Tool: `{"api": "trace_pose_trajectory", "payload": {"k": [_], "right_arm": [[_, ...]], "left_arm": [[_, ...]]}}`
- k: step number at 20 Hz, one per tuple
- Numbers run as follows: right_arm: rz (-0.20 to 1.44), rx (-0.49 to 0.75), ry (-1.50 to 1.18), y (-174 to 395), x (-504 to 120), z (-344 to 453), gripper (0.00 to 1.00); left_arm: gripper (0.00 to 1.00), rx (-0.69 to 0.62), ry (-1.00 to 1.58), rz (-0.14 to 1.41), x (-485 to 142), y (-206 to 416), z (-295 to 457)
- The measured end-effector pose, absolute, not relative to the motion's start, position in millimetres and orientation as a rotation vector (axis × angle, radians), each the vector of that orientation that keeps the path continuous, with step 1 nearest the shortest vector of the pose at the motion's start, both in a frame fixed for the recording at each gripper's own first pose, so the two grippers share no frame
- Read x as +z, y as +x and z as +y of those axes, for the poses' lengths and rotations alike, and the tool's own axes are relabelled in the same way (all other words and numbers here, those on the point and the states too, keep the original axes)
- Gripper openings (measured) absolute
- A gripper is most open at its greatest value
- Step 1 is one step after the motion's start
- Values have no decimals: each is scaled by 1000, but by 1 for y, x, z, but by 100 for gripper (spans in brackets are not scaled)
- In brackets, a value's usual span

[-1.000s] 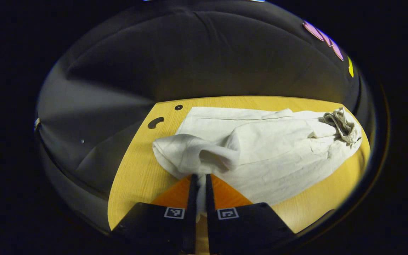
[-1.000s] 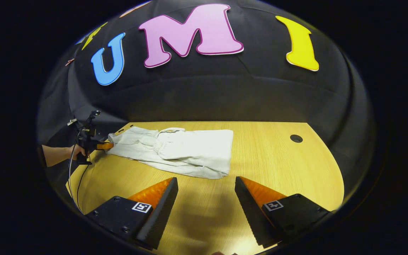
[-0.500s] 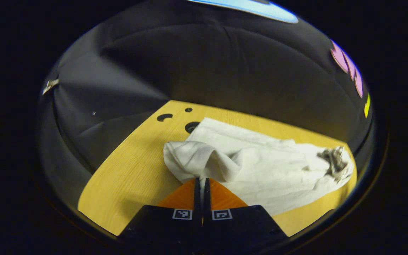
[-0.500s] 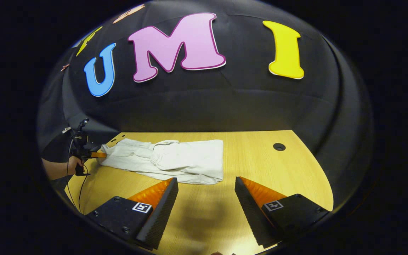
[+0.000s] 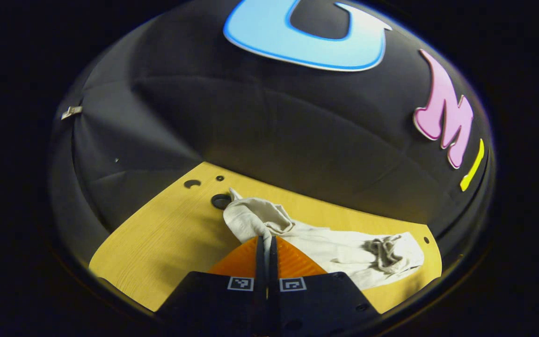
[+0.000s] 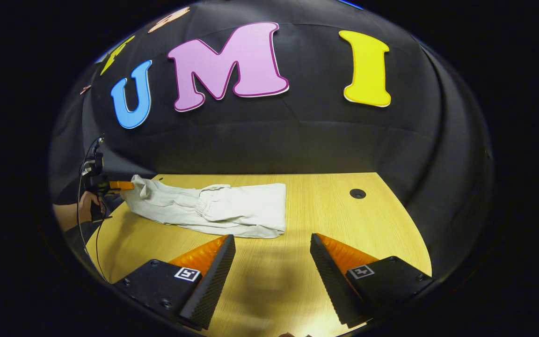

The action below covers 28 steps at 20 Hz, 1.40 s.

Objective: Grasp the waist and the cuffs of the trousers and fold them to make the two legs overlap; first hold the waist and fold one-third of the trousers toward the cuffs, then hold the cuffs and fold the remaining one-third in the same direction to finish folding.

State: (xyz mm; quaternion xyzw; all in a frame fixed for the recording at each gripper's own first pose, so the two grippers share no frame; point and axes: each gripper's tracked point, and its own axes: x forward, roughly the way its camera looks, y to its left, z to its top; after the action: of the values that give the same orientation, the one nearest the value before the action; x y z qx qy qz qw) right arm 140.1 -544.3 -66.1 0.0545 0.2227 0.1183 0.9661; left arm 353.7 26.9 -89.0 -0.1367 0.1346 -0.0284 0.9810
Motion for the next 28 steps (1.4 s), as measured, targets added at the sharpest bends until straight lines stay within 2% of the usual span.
{"api": "trace_pose_trajectory", "payload": {"k": [7, 13, 21, 26, 28], "right_arm": [[415, 172, 151, 124, -49, -587, 98], [401, 72, 192, 106, -44, -634, 98], [383, 2, 208, 73, -42, -674, 98], [396, -56, 238, 49, -46, -690, 98], [385, -75, 258, 43, -43, -694, 98]], "left_arm": [[6, -190, -297, 184, -14, 346, -85], [6, -338, -321, 179, 15, 345, -206], [6, -518, -320, 234, -3, 342, -361], [6, -528, -314, 323, -38, 338, -395], [11, -515, -313, 341, -44, 335, -399]]}}
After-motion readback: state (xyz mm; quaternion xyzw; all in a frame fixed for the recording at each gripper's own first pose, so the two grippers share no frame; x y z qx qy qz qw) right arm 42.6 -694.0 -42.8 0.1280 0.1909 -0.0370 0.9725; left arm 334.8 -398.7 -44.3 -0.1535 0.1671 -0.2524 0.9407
